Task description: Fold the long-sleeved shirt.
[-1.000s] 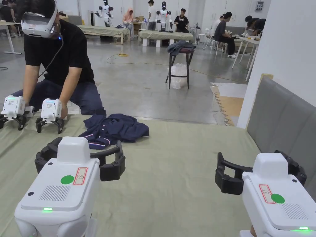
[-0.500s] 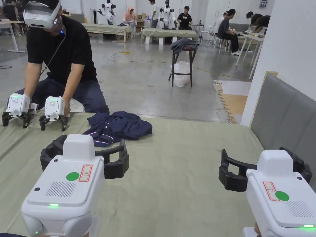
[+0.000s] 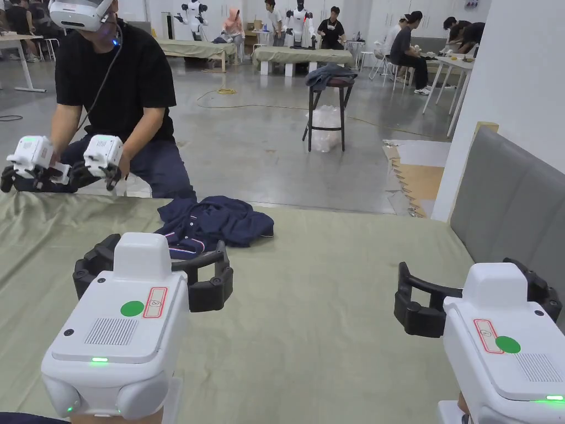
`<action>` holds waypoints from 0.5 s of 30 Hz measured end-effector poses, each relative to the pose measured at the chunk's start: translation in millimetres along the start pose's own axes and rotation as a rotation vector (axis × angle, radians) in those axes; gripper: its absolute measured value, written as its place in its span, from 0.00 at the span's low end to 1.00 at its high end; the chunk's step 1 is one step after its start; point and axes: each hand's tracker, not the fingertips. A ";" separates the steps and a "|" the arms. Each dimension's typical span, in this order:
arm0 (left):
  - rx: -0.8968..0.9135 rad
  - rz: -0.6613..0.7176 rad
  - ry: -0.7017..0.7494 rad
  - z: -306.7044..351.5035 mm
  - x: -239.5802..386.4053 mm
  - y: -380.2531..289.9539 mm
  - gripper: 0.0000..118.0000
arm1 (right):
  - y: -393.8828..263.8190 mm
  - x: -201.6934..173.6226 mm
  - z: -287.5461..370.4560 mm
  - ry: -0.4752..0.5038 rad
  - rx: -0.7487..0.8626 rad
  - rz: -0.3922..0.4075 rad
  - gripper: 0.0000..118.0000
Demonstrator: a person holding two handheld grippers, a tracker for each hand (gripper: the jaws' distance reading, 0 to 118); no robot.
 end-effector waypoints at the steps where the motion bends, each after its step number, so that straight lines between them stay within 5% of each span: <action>1: 0.004 0.002 -0.003 0.0 -0.5 0.2 0.94 | 0.0 0.0 0.0 -0.001 0.001 0.001 1.00; 15: -0.015 0.049 -0.016 -1.5 -3.4 11.2 0.94 | -0.8 -0.6 -0.3 -0.004 0.002 0.005 1.00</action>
